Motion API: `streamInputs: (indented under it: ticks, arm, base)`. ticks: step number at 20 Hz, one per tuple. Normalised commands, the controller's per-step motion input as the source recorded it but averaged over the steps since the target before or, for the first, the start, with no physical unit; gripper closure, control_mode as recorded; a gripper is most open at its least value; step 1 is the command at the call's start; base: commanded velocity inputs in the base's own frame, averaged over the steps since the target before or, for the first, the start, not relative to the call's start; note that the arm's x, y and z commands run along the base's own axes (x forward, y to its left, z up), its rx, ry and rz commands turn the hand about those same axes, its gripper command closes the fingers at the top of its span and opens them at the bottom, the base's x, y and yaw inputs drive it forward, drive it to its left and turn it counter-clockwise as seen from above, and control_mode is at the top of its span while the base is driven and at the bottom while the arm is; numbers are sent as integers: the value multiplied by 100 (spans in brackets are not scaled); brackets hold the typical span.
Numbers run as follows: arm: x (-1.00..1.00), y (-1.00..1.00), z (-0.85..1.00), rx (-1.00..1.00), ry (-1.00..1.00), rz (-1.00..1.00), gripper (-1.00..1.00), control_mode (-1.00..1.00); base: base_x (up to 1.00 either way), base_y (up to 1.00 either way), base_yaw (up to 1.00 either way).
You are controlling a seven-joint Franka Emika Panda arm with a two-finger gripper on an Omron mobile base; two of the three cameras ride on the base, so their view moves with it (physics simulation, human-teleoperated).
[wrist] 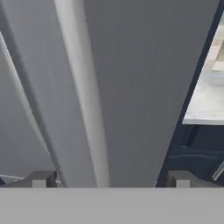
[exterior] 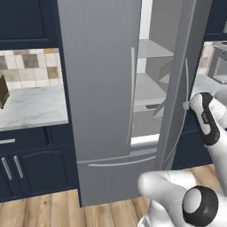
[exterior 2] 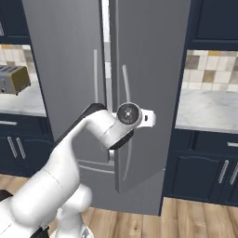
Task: Place one of the steaks on the plate and the other in the bowl. Then place the bowl in the fridge.
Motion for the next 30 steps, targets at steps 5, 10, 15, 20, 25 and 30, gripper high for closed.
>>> streamInputs:
  ticks: [5,10,15,20,25,30]
  arm:
    - [-100,19,72,-34,-5,-18,-100,-100]
    - [-39,92,25,-58,13,-13,-100,-100]
    - [3,99,-6,-68,31,-11,-100,-100]
    - [59,74,-10,-61,40,-8,-100,-100]
    - [88,30,-32,-33,46,-7,-100,-100]
    - [83,-7,-16,-9,51,-4,-100,-100]
  base:
    - [0,0,0]
    - [0,0,0]
    - [0,0,0]
    - [0,0,0]
    - [0,0,0]
    - [0,0,0]
